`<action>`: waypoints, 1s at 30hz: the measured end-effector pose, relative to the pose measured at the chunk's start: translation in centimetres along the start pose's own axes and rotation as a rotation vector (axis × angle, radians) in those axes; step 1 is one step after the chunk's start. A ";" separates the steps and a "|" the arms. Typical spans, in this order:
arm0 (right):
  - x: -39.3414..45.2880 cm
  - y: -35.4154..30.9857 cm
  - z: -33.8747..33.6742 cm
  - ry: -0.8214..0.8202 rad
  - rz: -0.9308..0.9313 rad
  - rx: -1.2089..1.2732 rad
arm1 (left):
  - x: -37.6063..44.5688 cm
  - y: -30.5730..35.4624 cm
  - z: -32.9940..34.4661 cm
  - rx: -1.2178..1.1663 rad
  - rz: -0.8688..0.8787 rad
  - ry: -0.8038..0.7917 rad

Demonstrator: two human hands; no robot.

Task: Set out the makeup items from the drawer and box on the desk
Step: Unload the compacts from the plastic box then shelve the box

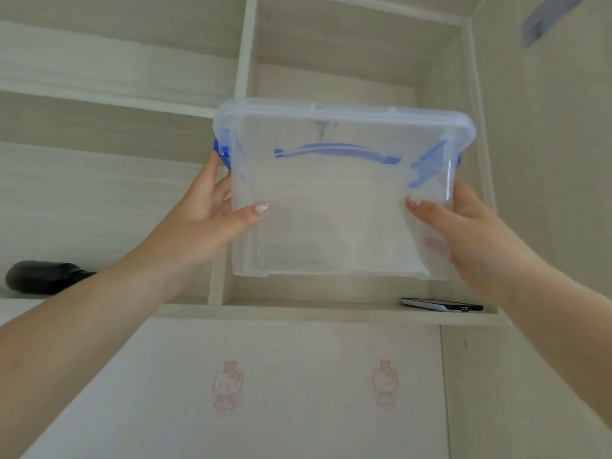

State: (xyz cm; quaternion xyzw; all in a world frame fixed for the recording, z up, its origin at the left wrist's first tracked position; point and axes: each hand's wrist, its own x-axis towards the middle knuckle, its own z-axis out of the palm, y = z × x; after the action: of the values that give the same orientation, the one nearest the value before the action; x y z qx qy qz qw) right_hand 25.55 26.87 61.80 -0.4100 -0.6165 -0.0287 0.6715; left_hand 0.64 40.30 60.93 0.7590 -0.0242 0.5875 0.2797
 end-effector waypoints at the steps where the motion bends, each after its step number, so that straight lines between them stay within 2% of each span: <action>1: 0.7 0.7 0.3 -0.006 0.003 -0.019 | 0.6 -0.6 -0.1 0.011 -0.012 -0.019; 10: 2.1 7.4 2.5 -0.007 0.095 -0.066 | 1.8 -6.0 -0.2 0.031 -0.213 -0.107; 23: 2.9 10.9 3.7 -0.033 0.217 -0.097 | 2.0 -10.6 1.0 0.145 -0.266 0.004; 27: 3.5 11.8 3.9 -0.034 0.390 -0.208 | 2.1 -12.5 1.2 0.215 -0.307 0.050; 30: 3.9 12.5 3.8 -0.029 0.420 -0.266 | 2.2 -13.5 1.4 0.229 -0.339 0.090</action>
State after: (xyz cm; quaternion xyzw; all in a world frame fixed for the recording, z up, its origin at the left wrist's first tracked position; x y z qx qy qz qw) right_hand 30.20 39.20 58.37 -0.6144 -0.5182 0.0363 0.5938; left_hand 7.48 51.63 57.34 0.7521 0.1834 0.5643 0.2870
